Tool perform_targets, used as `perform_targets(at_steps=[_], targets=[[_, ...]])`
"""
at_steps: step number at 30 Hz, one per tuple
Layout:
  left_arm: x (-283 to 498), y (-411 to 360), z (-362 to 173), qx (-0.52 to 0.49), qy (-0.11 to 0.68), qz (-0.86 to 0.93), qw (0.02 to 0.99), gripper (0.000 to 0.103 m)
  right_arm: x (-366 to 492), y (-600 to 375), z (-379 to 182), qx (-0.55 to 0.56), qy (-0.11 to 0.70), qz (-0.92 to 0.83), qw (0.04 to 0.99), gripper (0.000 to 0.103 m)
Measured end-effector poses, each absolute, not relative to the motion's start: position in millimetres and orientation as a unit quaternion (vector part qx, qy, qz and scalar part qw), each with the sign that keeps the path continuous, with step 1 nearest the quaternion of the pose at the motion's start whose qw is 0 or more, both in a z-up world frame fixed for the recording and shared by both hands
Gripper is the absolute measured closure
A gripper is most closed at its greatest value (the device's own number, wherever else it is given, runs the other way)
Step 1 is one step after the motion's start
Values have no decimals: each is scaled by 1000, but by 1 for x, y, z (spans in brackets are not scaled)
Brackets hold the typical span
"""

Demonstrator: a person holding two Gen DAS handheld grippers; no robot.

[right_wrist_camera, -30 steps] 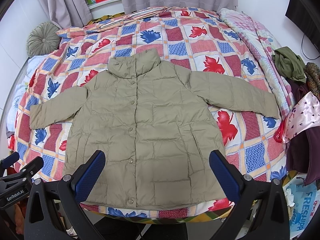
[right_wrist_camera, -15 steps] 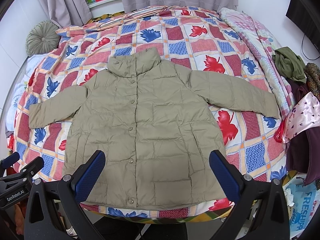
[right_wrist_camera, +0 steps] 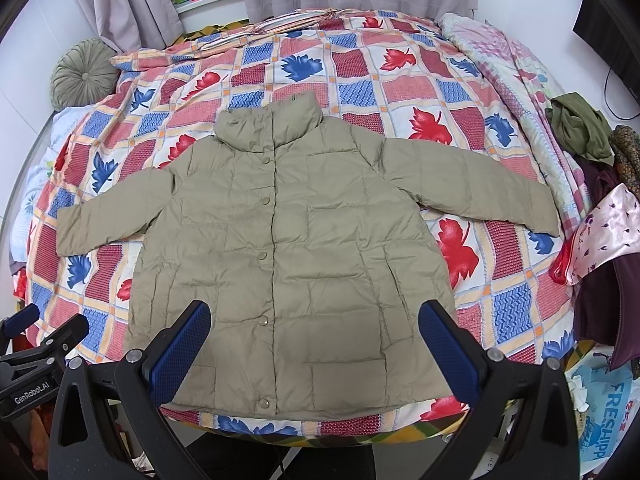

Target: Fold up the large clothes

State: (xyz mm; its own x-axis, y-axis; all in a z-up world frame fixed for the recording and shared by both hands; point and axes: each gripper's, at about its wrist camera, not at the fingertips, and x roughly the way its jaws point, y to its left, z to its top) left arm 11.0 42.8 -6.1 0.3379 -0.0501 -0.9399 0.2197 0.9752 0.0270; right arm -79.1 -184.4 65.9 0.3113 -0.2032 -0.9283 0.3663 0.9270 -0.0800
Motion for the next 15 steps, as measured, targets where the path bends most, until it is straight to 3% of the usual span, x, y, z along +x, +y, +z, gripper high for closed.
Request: perform_targets(at_steps=[15], targets=[[12, 42, -5, 74, 571, -83, 813, 0, -74, -179, 64, 73, 564, -176, 804, 0]])
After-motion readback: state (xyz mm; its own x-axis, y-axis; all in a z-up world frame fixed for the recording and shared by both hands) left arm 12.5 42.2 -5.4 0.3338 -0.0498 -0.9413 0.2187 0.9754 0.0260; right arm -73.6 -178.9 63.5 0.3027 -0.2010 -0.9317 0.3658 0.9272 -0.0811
